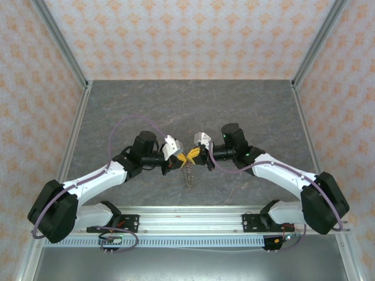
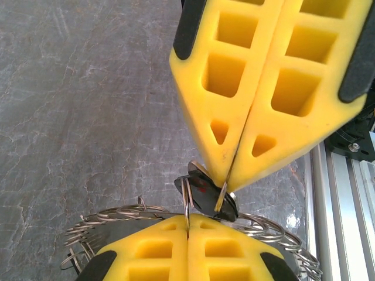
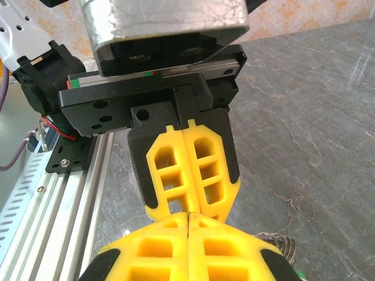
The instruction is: Put the keys on the keyring
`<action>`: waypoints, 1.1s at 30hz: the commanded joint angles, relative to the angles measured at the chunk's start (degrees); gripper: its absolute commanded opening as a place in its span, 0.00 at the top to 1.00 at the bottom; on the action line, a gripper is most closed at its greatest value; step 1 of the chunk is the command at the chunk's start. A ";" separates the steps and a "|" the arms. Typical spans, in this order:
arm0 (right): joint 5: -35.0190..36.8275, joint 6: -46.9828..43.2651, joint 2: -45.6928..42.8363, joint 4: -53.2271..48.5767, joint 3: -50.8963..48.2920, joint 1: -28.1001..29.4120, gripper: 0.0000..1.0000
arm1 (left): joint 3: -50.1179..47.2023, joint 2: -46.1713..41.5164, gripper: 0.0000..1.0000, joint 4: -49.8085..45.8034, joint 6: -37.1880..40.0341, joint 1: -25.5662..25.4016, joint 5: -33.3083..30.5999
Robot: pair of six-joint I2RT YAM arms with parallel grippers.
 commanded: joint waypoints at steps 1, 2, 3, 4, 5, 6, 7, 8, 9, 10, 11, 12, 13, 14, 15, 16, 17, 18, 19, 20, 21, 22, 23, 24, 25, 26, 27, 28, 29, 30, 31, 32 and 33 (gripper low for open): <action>-1.97 -0.52 0.97 2.19 2.04 0.72 1.00 | 2.05 -0.45 1.00 2.05 1.20 -0.48 1.21; -1.35 -0.76 1.15 2.07 2.16 1.10 1.00 | 2.05 -0.44 1.00 2.05 1.17 -0.54 1.23; -0.41 -1.32 1.28 1.70 2.22 1.47 1.00 | 2.12 -0.44 1.00 1.98 1.13 -0.53 1.23; 0.56 -1.85 1.35 1.12 2.31 1.80 1.00 | 2.15 -0.53 1.00 2.05 1.11 -0.58 1.23; 2.06 -2.07 1.51 0.69 2.53 2.11 1.00 | 2.10 -0.61 1.00 2.00 1.14 -0.49 1.34; 3.17 -2.07 1.74 0.46 2.59 2.22 1.00 | 2.04 -0.69 1.00 2.00 1.14 -0.57 1.39; 4.15 -2.18 1.80 0.34 2.60 2.24 1.00 | 2.06 -0.81 1.00 1.96 1.28 -0.55 1.40; 5.44 -2.05 1.78 0.70 2.27 2.27 1.00 | 1.97 -0.86 1.00 1.86 1.21 -0.55 1.41; 6.60 -1.57 1.57 1.71 1.94 2.23 1.00 | 1.97 -0.91 1.00 1.74 1.29 -0.54 1.41; 8.40 -0.89 1.22 3.01 1.25 2.23 1.00 | 1.92 -0.96 1.00 1.61 1.41 -0.58 1.49; 10.04 -0.60 1.15 3.41 0.85 2.25 1.00 | 1.79 -1.15 1.00 1.53 1.49 -0.54 1.49; 11.46 -0.67 1.01 2.82 0.82 2.23 1.00 | 1.64 -1.30 1.00 1.65 1.49 -0.53 1.48; 13.37 -1.15 0.89 1.22 0.99 2.23 1.00 | 1.46 -1.53 1.00 1.78 1.40 -0.58 1.41; 14.73 -1.55 0.79 -0.51 1.23 2.23 1.00 | 1.21 -1.70 1.00 2.00 1.37 -0.56 1.41; 15.92 -1.71 0.46 -1.42 1.22 2.31 1.00 | 1.13 -1.84 1.00 2.05 1.38 -0.56 1.45; 16.50 -1.91 -0.08 -1.79 0.81 2.26 1.00 | 1.01 -2.06 1.00 2.05 1.41 -0.58 1.32; 17.46 -1.91 -0.71 -1.40 0.08 2.23 1.00 | 0.92 -2.19 1.00 1.95 1.50 -0.60 1.23; 18.40 -1.69 -1.30 -0.99 -0.47 2.25 1.00 | 0.84 -2.28 1.00 1.96 1.60 -0.55 1.21; 19.31 -1.54 -1.97 -0.68 -1.14 2.25 1.00 | 0.83 -2.30 1.00 1.96 1.56 -0.54 1.23; 20.12 -1.32 -2.40 -0.48 -1.57 2.29 1.00 | 0.85 -2.20 1.00 1.94 1.64 -0.54 1.23; 20.51 -1.25 -2.66 -0.69 -1.63 2.23 1.00 | 0.83 -2.11 1.00 1.95 1.70 -0.53 1.28; 20.82 -1.22 -2.72 -1.15 -1.64 2.28 1.00 | 0.91 -1.89 1.00 1.96 1.71 -0.53 1.33; 21.12 -1.29 -2.97 -1.44 -1.71 2.23 1.00 | 0.96 -1.77 1.00 1.96 1.72 -0.58 1.47; 21.32 -1.25 -3.09 -1.58 -1.81 2.25 1.00 | 1.00 -1.70 1.00 1.96 1.72 -0.53 1.48; 21.54 -1.24 -3.25 -1.61 -1.98 2.25 1.00 | 1.00 -1.75 1.00 1.96 1.72 -0.56 1.49; 21.72 -1.15 -3.42 -1.52 -2.14 2.23 1.00 | 0.94 -1.82 1.00 1.89 1.76 -0.60 1.58; 21.81 -1.09 -3.47 -1.46 -2.25 2.23 1.00 | 0.92 -1.92 1.00 1.96 1.78 -0.61 1.58; 21.81 -1.04 -3.47 -1.41 -2.34 2.24 1.00 | 0.85 -2.08 1.00 1.96 1.76 -0.58 1.67; 21.76 -1.22 -3.51 -1.53 -2.35 2.26 1.00 | 0.81 -2.18 1.00 1.96 1.73 -0.62 1.71; 21.80 -1.40 -3.45 -1.92 -2.26 2.24 1.00 | 0.83 -2.28 1.00 1.96 1.80 -0.64 1.67; 21.69 -1.71 -3.43 -2.43 -2.13 2.23 1.00 | 0.83 -2.28 1.00 1.82 1.81 -0.62 1.68; 21.52 -2.03 -3.35 -2.88 -1.96 2.25 1.00 | 0.83 -2.37 1.00 1.81 1.84 -0.62 1.71; 21.25 -2.15 -3.39 -3.27 -1.75 2.29 1.00 | 0.84 -2.38 1.00 1.70 1.85 -0.64 1.67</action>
